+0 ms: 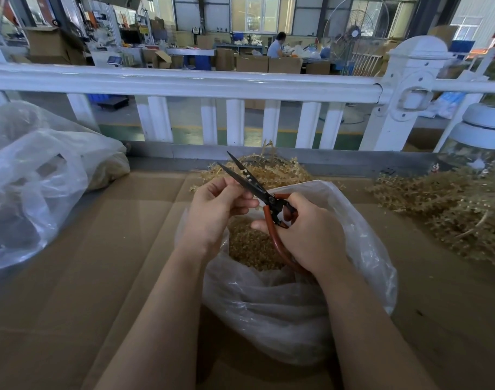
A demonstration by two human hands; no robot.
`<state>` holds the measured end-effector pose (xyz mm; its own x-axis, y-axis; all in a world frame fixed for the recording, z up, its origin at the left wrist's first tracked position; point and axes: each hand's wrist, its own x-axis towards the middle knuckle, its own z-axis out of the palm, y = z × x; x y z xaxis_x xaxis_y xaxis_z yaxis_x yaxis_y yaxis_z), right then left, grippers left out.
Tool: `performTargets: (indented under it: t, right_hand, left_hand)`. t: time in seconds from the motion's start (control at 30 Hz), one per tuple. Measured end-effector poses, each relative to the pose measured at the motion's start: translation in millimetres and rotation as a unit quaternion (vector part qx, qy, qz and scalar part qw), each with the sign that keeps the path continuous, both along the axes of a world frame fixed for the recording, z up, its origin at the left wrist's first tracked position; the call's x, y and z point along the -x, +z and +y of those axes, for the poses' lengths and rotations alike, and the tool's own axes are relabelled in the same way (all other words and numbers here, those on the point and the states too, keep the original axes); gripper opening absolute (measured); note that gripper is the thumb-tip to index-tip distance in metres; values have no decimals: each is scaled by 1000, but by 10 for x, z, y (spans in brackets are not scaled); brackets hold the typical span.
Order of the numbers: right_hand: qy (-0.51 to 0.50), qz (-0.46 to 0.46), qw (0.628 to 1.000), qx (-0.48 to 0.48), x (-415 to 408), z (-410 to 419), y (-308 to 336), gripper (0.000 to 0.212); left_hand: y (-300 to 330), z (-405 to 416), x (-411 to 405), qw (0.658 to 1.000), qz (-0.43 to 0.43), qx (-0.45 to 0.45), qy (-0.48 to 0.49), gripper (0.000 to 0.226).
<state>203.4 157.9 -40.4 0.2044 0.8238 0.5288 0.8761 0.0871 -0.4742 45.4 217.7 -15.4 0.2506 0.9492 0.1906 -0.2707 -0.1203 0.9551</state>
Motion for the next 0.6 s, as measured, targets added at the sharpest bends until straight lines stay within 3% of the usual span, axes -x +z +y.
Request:
performTargets:
  t: [0.27, 0.6]
  right_hand:
    - [6, 7, 1000, 7, 9, -8, -22, 70]
    - [-14, 11, 1000, -20, 49, -14, 12, 78]
  left_hand:
    - [-10, -16, -14, 993, 64, -70, 64, 23]
    - [-24, -58, -79, 997, 40, -44, 46, 23]
